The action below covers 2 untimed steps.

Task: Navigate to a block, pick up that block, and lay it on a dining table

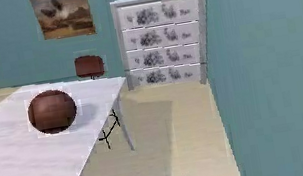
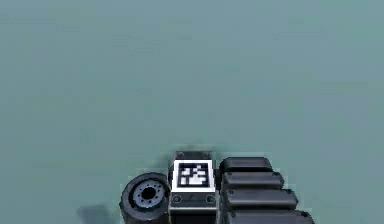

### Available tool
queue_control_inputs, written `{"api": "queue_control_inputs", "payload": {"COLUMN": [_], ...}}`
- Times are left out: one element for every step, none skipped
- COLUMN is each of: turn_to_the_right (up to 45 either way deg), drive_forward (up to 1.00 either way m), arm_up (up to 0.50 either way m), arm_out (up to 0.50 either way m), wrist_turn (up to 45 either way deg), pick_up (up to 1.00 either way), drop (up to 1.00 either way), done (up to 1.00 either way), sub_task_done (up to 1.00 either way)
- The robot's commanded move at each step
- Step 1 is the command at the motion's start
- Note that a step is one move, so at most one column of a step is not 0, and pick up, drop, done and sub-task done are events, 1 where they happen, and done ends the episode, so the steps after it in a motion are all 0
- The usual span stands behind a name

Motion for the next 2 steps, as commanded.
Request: {"api": "queue_control_inputs", "payload": {"turn_to_the_right": [0.0, 18.0], "drive_forward": [0.75, 0.0], "arm_up": [0.0, 0.0], "arm_out": [0.0, 0.0], "wrist_turn": [0.0, 0.0], "pick_up": [0.0, 0.0], "drop": [0.0, 0.0], "done": [0.0, 0.0], "sub_task_done": [0.0, 0.0]}}
